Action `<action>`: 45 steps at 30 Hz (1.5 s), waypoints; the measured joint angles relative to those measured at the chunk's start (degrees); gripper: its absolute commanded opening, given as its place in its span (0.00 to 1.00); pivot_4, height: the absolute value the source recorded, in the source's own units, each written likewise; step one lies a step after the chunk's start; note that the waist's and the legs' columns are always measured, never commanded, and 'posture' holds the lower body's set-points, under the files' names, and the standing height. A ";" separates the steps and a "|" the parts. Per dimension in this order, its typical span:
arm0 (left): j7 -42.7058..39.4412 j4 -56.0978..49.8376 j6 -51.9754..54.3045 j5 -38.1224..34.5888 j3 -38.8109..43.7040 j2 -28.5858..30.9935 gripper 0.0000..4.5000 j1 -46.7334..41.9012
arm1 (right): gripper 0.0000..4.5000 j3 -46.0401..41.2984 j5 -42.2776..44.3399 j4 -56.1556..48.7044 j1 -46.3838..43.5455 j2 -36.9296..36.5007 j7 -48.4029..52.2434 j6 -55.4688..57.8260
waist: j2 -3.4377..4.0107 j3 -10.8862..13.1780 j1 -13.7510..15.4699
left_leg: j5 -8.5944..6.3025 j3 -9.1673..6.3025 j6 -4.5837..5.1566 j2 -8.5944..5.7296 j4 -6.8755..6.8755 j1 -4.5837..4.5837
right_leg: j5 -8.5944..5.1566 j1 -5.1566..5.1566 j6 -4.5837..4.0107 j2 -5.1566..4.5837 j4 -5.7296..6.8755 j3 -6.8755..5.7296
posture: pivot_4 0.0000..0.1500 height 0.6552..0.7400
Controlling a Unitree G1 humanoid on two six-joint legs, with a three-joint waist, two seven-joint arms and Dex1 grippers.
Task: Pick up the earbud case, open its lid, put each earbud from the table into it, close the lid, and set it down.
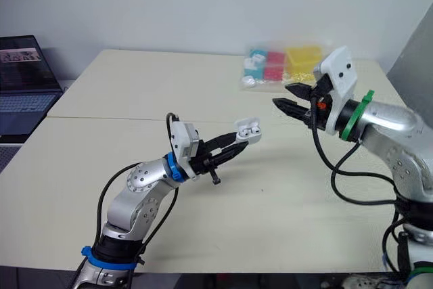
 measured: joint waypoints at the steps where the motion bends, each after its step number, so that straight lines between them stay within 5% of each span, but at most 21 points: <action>1: -0.21 -0.03 0.00 -0.01 -0.19 -0.16 0.17 -0.34 | 0.13 2.25 -2.04 3.12 -1.50 0.00 2.32 -1.44 | 0.02 0.01 -0.03 | 0.00 0.00 0.00 0.00 -0.02 -0.01 | 0.00 -0.03 0.00 0.01 0.00 0.01 | 1.00 1.00; 3: -0.52 -0.06 0.00 -0.05 -0.21 -0.32 0.17 -0.39 | 0.00 4.31 -4.80 6.51 -3.04 -0.08 5.62 -3.50 | 0.02 0.01 0.02 | 0.00 -0.03 0.00 0.01 -0.03 -0.05 | -0.02 -0.04 -0.01 0.01 -0.02 -0.03 | 1.00 1.00; 15: -1.17 -0.10 0.17 -0.24 -0.16 -0.25 0.17 -0.31 | 0.00 6.69 -3.50 9.11 -7.70 2.05 21.51 -1.20 | 0.03 0.02 0.30 | 0.00 -0.05 0.00 0.02 0.02 -0.07 | -0.01 0.01 0.01 -0.03 -0.09 -0.08 | 1.00 1.00; 45: -1.39 -0.61 0.12 -0.57 -0.78 0.33 0.17 -0.02 | 0.00 2.97 -3.34 4.44 -5.24 3.52 23.53 -0.53 | 0.03 0.02 0.16 | 0.00 -0.03 0.00 0.01 0.04 -0.02 | 0.00 0.00 0.01 -0.03 0.05 -0.04 | 1.00 1.00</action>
